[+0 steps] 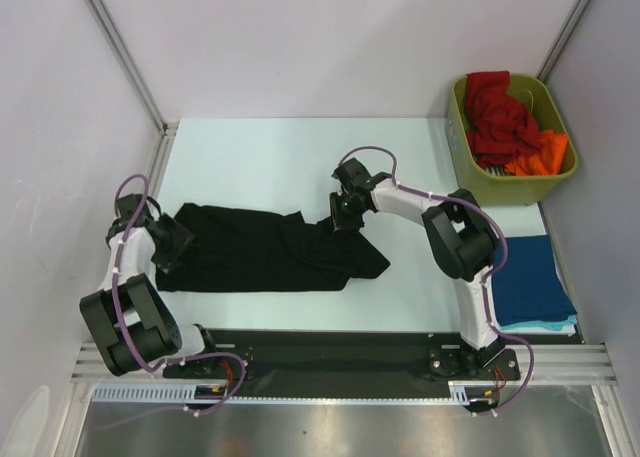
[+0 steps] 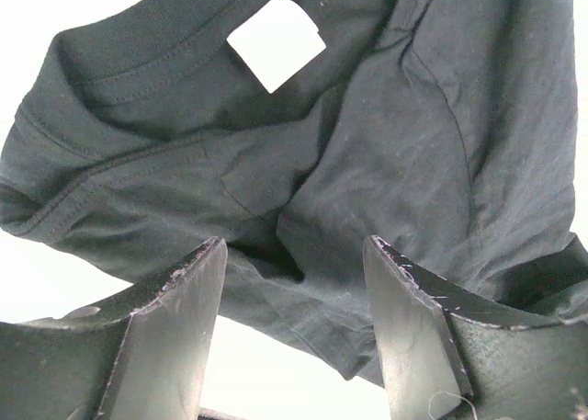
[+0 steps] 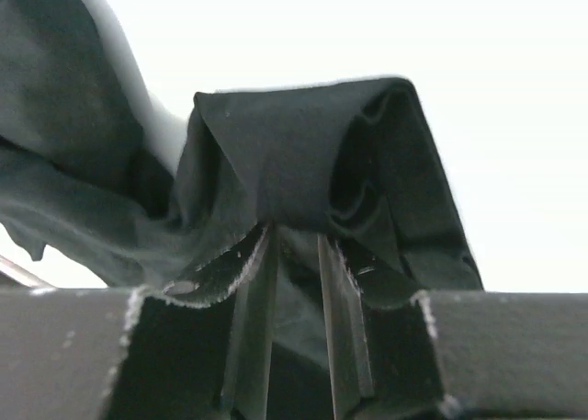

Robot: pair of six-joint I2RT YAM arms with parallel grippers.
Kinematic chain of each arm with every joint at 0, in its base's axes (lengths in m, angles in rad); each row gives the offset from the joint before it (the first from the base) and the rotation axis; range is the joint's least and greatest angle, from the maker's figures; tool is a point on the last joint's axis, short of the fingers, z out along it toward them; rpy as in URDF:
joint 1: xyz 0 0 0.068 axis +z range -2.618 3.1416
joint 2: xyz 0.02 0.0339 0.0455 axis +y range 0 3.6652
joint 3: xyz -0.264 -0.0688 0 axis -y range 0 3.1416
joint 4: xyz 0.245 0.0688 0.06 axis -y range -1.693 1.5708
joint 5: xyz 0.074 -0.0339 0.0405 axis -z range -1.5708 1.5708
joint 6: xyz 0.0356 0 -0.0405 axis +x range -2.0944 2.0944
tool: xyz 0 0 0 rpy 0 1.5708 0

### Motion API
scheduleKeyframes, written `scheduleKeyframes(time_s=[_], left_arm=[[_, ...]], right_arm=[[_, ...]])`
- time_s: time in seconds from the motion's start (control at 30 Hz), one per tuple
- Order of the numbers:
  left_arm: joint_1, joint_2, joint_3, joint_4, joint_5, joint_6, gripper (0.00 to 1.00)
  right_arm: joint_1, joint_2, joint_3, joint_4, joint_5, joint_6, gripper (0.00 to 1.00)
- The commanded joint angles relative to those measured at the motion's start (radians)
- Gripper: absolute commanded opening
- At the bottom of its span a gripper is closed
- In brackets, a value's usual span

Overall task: Fold and stack the t-shirts
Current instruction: Fold the tshirt

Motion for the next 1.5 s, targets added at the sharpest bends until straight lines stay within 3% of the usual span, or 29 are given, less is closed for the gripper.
scheduleKeyframes(time_s=[0.0,0.4,0.73,0.83,0.97,1.03,1.1,1.27,1.4,1.47], left_arm=[[0.02,0.012,0.042,0.022,0.017,0.012,0.67],[0.031,0.083,0.07,0.054,0.027,0.006,0.67],[0.034,0.167,0.147,0.067,0.031,0.034,0.67],[0.034,0.158,0.159,0.062,0.021,0.043,0.68],[0.034,0.162,0.171,0.057,0.039,0.046,0.67],[0.034,0.166,0.177,0.059,0.043,0.046,0.67],[0.034,0.173,0.182,0.059,0.045,0.046,0.67],[0.034,0.172,0.187,0.059,0.037,0.049,0.67],[0.037,0.192,0.187,0.065,0.047,0.049,0.67],[0.035,0.196,0.184,0.08,0.054,0.042,0.67]], right_arm=[[-0.009,0.016,-0.017,-0.01,0.087,0.029,0.29],[-0.238,-0.042,-0.19,-0.057,0.306,-0.045,0.3],[-0.338,-0.097,-0.135,-0.096,0.389,-0.14,0.31],[-0.31,-0.171,-0.114,-0.118,0.404,-0.155,0.34],[-0.313,-0.197,-0.051,-0.206,0.444,-0.16,0.48],[-0.319,-0.232,-0.039,-0.192,0.416,-0.175,0.55],[-0.327,-0.237,-0.02,-0.191,0.296,-0.18,0.57],[-0.364,-0.261,-0.019,-0.229,0.218,-0.14,0.64],[-0.401,-0.309,-0.086,-0.238,0.173,-0.152,0.63],[-0.396,-0.338,-0.158,-0.211,0.083,-0.181,0.51]])
